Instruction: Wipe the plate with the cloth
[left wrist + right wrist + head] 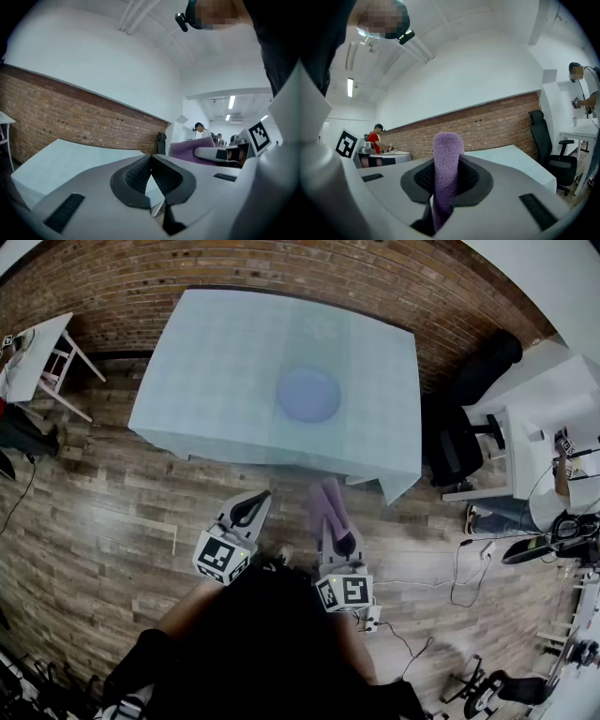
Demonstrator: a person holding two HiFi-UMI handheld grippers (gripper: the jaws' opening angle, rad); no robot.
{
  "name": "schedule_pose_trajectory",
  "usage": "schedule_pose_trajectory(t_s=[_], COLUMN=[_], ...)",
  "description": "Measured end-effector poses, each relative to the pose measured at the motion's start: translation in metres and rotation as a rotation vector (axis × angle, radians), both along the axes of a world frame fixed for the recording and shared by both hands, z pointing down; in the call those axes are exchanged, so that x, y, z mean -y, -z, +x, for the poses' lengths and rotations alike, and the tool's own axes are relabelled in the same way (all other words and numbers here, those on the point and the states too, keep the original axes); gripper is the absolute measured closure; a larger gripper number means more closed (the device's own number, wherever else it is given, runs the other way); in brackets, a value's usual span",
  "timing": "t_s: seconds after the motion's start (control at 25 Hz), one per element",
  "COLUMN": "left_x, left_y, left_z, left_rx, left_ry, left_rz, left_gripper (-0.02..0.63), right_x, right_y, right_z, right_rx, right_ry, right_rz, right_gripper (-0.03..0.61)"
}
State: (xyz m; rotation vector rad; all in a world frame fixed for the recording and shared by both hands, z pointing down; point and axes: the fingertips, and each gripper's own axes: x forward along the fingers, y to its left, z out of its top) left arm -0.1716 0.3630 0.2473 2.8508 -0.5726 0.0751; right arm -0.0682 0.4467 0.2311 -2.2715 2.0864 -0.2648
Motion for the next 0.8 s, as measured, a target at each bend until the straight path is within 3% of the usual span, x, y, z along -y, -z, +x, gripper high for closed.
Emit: schedule_pose_trajectory(t_s=[0.8], left_x=[-0.009], left_y=[-0.007], left_z=[0.020], left_rx=[0.020], left_ry=[0.014], left_rz=[-0.013], left_gripper=[0.580], right_x=[-0.008], right_y=[-0.002], right_z=[0.015], right_rx=[-0.009], right_ry=[0.033], right_rz=[0.005], right_gripper=[0.514])
